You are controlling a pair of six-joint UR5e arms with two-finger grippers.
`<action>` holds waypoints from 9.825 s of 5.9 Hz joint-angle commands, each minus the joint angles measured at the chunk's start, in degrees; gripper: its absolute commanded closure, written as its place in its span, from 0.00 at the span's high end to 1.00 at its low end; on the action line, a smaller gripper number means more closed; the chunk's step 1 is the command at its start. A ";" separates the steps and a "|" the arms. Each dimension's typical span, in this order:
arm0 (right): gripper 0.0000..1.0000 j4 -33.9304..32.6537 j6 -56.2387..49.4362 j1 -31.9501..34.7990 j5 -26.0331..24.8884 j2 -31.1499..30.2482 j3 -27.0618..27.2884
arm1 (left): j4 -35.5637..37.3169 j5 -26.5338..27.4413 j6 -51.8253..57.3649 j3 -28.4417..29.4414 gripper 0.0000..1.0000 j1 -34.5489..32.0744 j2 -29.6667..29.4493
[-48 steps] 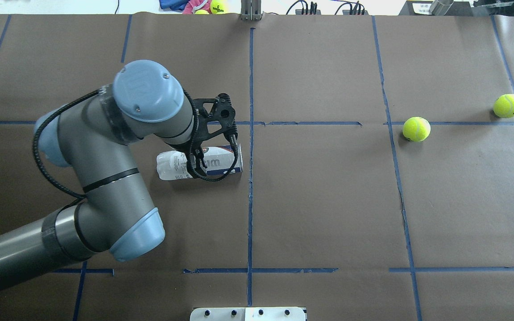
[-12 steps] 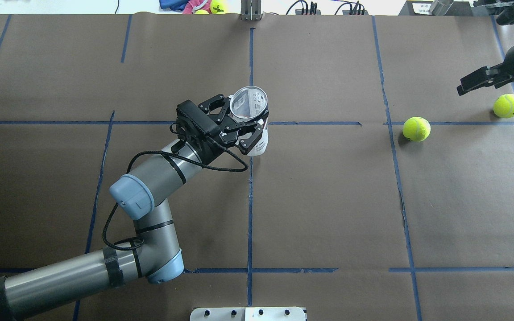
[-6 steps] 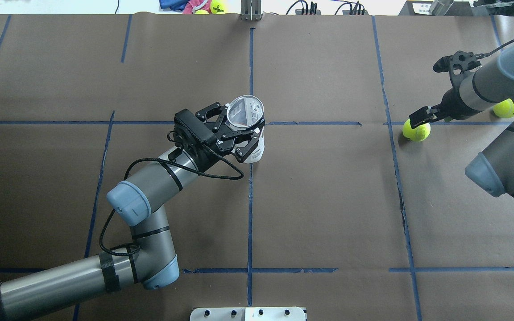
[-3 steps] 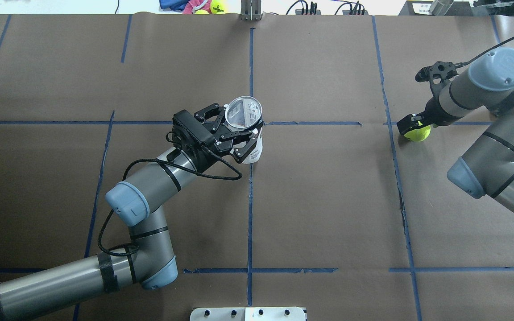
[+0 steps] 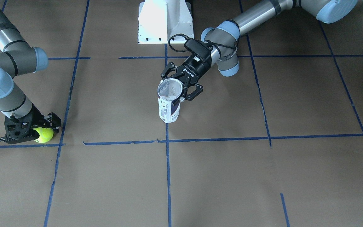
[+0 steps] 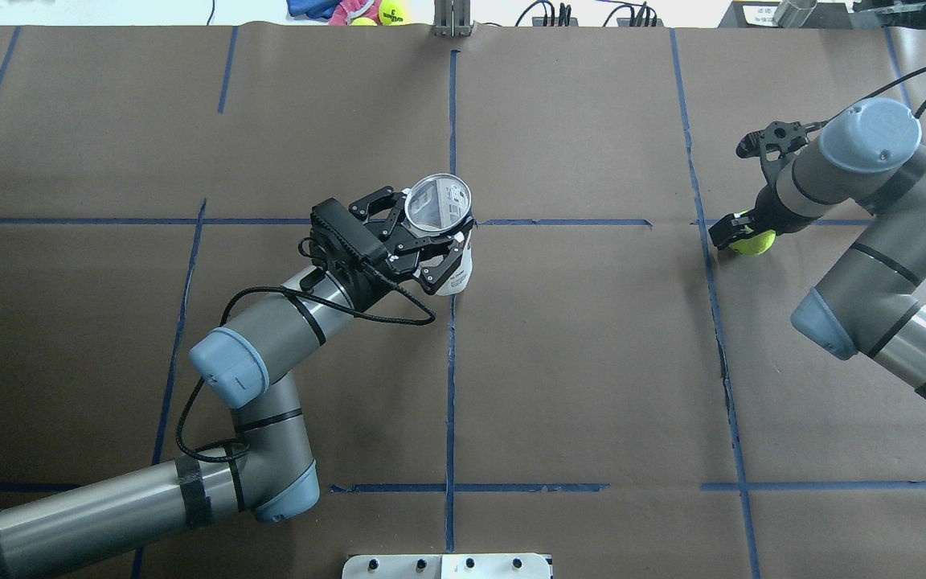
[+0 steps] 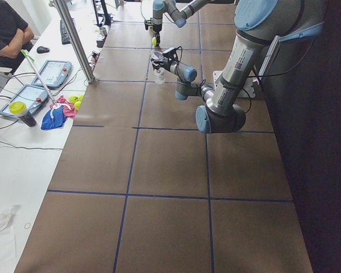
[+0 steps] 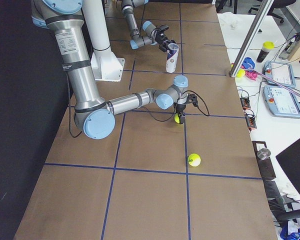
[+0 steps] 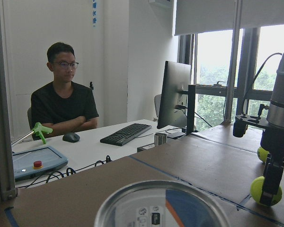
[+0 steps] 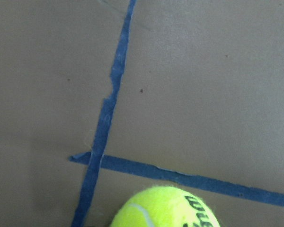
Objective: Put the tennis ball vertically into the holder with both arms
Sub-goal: 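Lower the right gripper onto the nearer tennis ball and grasp it, then carry the ball with the right gripper over the can's open top, then lower the ball into the can and open the right gripper, then move the right gripper to the second tennis ball, then grasp the second tennis ball with the right gripper and lift, then carry the second ball with the right gripper above the can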
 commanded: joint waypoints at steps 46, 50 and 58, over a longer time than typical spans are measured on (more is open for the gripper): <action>0.00 -9.72 -27.20 20.84 8.42 6.07 -8.79 | -0.09 0.00 -0.09 -0.26 0.84 1.14 0.09; 0.04 -28.13 21.38 7.37 18.66 16.75 25.93 | 0.00 0.09 -0.09 -0.17 0.84 1.23 -0.17; 0.36 -16.52 47.02 -12.28 -2.61 32.11 15.04 | 0.00 0.00 -0.18 -0.09 0.84 1.23 -0.17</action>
